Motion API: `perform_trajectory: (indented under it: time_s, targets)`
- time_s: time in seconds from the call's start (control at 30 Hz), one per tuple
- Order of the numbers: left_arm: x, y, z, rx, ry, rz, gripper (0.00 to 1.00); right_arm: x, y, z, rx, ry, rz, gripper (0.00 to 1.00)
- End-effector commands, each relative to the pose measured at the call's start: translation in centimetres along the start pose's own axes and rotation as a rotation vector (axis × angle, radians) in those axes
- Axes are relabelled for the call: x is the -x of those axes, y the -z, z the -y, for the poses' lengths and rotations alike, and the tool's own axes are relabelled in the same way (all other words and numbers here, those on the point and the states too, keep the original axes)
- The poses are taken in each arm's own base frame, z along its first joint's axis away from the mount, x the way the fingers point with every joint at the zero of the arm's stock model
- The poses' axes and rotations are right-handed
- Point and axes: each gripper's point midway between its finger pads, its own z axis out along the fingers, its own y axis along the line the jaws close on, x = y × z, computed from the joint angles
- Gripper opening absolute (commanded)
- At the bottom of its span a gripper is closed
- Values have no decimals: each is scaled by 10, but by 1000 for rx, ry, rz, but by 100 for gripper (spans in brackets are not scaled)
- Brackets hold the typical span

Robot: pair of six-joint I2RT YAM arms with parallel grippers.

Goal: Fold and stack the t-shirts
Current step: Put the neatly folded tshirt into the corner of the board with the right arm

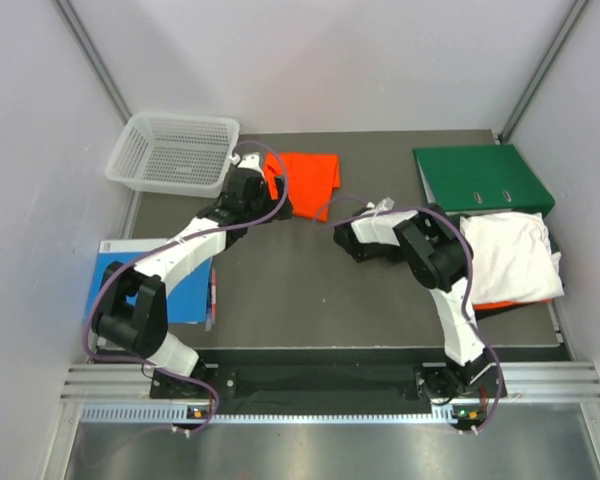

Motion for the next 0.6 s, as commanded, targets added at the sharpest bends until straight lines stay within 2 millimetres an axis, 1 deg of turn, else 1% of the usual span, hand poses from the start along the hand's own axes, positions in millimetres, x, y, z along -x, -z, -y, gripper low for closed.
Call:
perform_trajectory:
  time_s: [0.0,0.07,0.17,0.3,0.37,0.4,0.53,0.57]
  targets:
    - [22,10,14,-64,7,66,99,-27,-4,35,-148,116,-23,87]
    - [22,12,14,-68,-1,67,99,-27,-5,38,-149,96,-29,88]
    - [18,13,12,-66,-3,61,99,-29,-15,46,-167,91,-56,88]
    - [16,13,13,-70,1,61,99,-28,-27,63,-196,69,-71,88]
    - [15,12,12,-70,6,57,99,-28,-32,68,-209,61,-74,88]
    - [14,12,13,-74,7,57,99,-30,-38,72,-219,55,-89,88]
    - [12,11,15,-83,17,48,99,-32,-49,75,-247,68,-101,86]
    - [12,11,14,-81,18,48,99,-32,-50,75,-251,70,-103,82]
